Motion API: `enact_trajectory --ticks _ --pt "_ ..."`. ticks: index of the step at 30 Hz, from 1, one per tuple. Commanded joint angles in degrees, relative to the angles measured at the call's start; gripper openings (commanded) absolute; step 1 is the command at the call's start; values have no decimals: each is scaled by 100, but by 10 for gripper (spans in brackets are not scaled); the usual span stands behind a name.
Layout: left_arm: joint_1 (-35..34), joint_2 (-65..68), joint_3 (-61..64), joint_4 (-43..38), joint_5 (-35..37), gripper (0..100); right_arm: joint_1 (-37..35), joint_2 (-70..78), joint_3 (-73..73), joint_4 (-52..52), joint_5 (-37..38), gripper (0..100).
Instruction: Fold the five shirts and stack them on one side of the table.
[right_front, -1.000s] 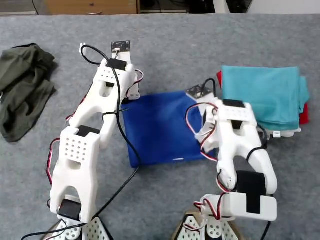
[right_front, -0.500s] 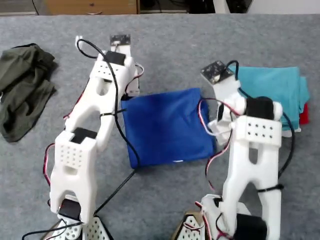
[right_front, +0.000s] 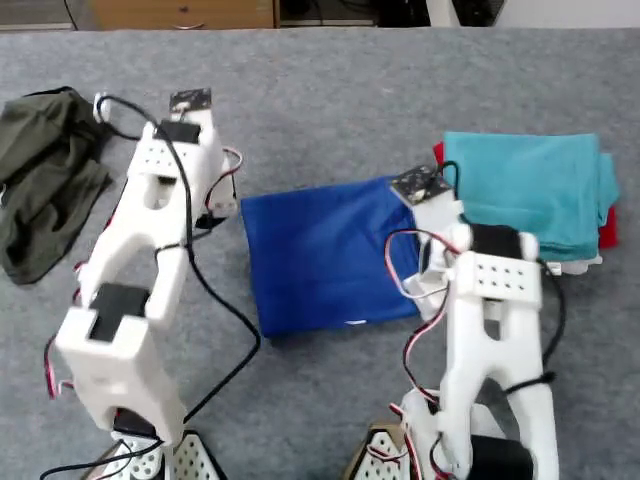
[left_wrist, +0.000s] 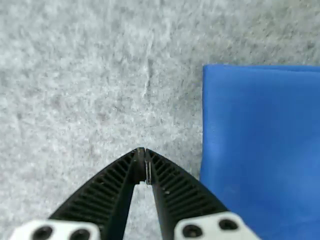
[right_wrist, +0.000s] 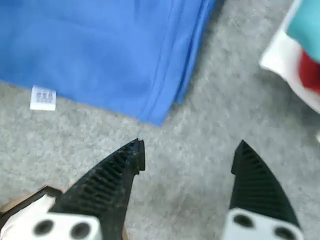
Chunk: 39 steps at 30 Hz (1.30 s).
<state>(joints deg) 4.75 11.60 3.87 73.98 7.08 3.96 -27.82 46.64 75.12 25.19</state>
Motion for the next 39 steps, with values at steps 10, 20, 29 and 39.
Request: enact_trajectory --ticks 10,20,29,39 --pt "70 -1147 2347 -1679 387 146 -998 1569 -110 -1565 -1020 293" --pt "70 -1147 2347 -1688 343 146 -418 2448 -365 -1837 -1046 292" --pt "70 -1200 2259 -1688 352 146 -374 3530 -1341 -1160 -1046 129" --pt "237 -1147 1486 -1662 431 166 -374 4119 -2000 -747 -1037 2"
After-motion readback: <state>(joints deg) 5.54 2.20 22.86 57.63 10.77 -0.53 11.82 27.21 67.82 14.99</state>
